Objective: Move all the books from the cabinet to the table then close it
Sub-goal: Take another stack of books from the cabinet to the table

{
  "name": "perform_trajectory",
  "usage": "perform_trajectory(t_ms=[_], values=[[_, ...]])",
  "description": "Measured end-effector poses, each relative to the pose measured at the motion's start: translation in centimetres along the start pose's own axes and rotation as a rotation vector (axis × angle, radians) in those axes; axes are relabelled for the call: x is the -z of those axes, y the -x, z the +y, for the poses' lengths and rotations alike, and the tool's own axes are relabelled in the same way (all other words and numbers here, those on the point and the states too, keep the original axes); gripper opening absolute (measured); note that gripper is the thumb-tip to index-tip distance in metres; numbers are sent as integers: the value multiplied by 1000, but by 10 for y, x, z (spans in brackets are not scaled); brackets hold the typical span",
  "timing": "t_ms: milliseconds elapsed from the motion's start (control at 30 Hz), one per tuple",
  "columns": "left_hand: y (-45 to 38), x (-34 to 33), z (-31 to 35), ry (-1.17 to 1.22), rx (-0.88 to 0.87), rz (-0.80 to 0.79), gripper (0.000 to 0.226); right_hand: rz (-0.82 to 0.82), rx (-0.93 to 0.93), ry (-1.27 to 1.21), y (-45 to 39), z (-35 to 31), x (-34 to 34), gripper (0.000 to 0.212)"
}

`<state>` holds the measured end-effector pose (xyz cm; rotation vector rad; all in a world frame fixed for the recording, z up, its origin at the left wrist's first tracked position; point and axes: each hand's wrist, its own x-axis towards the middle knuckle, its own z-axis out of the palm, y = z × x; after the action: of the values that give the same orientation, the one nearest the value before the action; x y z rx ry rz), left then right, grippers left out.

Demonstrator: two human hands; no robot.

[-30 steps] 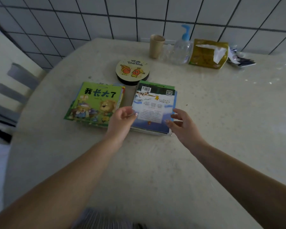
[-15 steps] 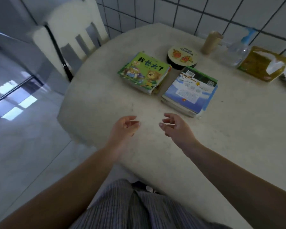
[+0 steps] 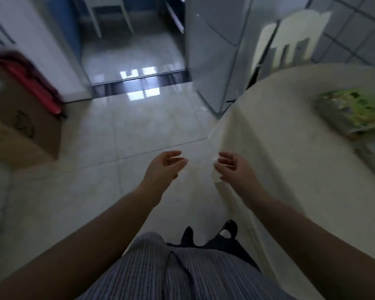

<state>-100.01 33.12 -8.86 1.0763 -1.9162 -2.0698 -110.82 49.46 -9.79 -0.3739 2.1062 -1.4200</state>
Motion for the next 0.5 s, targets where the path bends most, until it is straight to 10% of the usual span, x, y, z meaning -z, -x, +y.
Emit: perform_trajectory(t_ms=[500], values=[[167, 251, -120, 438, 105, 734, 27, -762, 221, 303, 72, -73, -308, 36]])
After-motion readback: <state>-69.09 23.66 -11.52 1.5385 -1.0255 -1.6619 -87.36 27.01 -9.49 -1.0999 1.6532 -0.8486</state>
